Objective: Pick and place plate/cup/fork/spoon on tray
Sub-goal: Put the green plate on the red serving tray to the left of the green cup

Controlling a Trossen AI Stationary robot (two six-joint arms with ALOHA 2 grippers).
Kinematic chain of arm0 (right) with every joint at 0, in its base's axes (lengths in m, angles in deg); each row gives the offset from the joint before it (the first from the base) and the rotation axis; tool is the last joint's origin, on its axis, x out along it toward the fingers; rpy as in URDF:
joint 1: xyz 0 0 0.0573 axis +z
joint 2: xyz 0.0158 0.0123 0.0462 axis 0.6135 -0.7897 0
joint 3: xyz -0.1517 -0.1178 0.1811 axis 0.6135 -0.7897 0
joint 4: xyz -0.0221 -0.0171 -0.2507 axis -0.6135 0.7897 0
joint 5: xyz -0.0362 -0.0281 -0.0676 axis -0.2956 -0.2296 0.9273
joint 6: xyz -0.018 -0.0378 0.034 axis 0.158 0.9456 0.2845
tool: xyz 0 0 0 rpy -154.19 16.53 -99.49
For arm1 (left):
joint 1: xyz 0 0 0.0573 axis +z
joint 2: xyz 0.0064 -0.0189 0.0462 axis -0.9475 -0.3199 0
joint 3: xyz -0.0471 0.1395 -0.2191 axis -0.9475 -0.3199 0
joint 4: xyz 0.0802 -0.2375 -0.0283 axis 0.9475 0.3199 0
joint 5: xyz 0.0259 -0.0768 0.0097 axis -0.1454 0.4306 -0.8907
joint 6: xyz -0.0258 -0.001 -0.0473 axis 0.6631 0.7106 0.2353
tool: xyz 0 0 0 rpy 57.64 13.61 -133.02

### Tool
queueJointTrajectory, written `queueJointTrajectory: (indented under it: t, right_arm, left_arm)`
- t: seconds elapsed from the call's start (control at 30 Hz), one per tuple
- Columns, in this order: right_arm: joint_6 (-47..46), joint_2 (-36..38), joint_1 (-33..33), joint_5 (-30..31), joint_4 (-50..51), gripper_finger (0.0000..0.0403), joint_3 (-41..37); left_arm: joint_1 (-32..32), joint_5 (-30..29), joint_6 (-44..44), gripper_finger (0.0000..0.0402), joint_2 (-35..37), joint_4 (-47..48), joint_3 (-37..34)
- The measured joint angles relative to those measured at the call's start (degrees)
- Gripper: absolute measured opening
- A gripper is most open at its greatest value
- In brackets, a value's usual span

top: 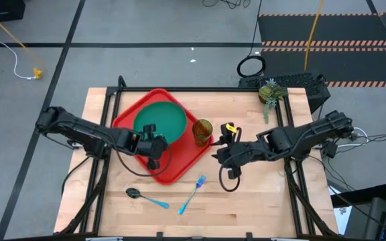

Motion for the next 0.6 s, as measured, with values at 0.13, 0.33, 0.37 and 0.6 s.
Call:
queueJointTrajectory:
  t: [0.13, 0.33, 0.37, 0.6]
  right_arm:
    - [0.52, 0.59, 0.0, 0.07, -1.74, 0.0171, -3.61]
    - [2.81, 2.65, 0.73, 0.12, -6.44, 0.0171, -5.81]
    - [2.62, 3.3, 0.87, 0.07, -6.74, 0.0171, -5.8]
    - [-0.48, 6.26, 2.19, 0.05, -7.43, 0.0171, -5.8]
  left_arm:
    - [-0.04, 0.06, 2.9, 0.0012, 0.0, -4.32, -3.42]
    - [-0.7, 1.44, 2.52, 0.0008, -0.04, -9.54, -7.14]
    - [-0.72, 1.46, 2.35, 0.0007, -0.04, -10.05, -7.47]
    - [-0.81, 1.33, 0.02, 0.0014, -0.04, -16.19, -11.29]
